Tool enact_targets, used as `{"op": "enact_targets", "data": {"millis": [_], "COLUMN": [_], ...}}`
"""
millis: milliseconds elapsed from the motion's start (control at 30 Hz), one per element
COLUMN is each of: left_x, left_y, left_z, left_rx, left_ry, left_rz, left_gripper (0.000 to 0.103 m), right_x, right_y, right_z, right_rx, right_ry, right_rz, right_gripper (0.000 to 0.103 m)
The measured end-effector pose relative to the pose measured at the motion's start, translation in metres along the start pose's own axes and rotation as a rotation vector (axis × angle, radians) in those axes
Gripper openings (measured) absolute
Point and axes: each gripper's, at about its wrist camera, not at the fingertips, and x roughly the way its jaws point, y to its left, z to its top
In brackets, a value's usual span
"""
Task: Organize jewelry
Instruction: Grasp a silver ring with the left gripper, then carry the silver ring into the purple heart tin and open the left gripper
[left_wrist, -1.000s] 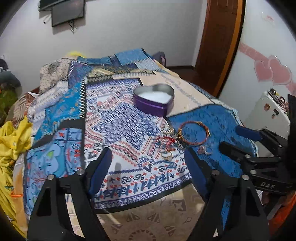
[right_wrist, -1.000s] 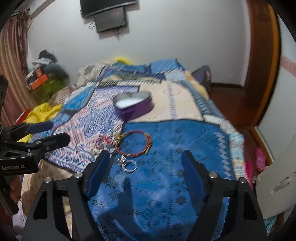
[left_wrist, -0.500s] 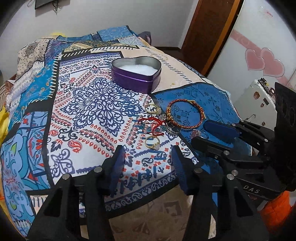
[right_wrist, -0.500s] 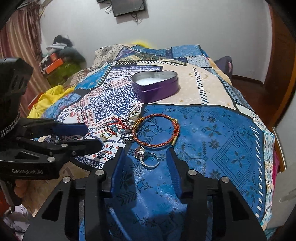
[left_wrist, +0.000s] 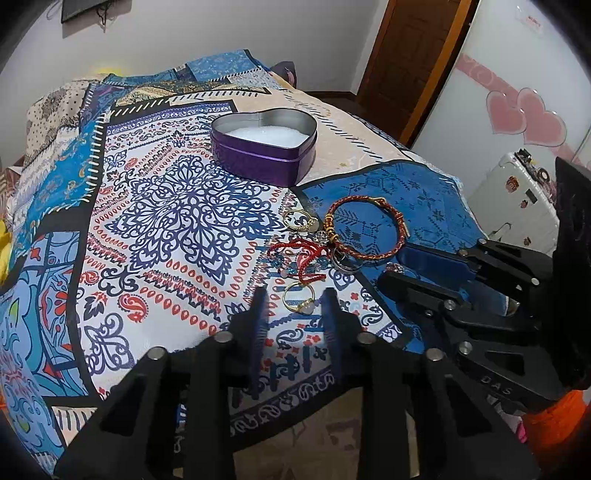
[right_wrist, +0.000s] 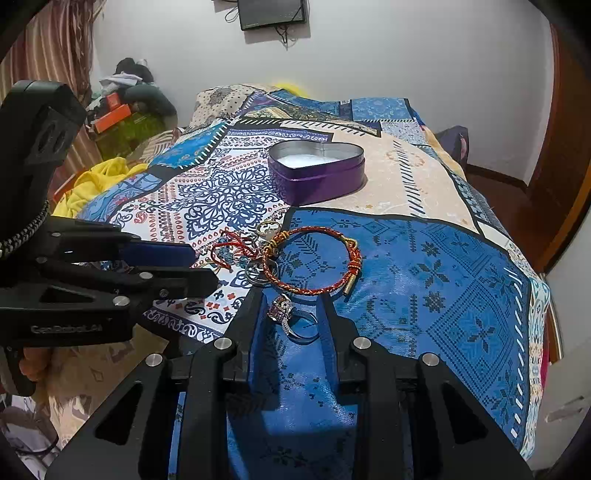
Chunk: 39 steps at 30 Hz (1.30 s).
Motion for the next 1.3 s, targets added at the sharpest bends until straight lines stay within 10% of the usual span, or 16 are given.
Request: {"op": "enact_targets", "data": {"millis": [1300], "left_x": [-0.086], "left_y": [-0.002], "left_z": [0.052], "left_rx": [0.018], "left_ry": [-0.294], "left_rz": [0.088], "left_gripper": [0.016], "right_x": [-0.049], "right_y": [-0.006], "right_z": [0.069], "right_rx": [0.058], "right_ry": [-0.241], "right_rz": [-0.083], "right_gripper": [0.014]}}
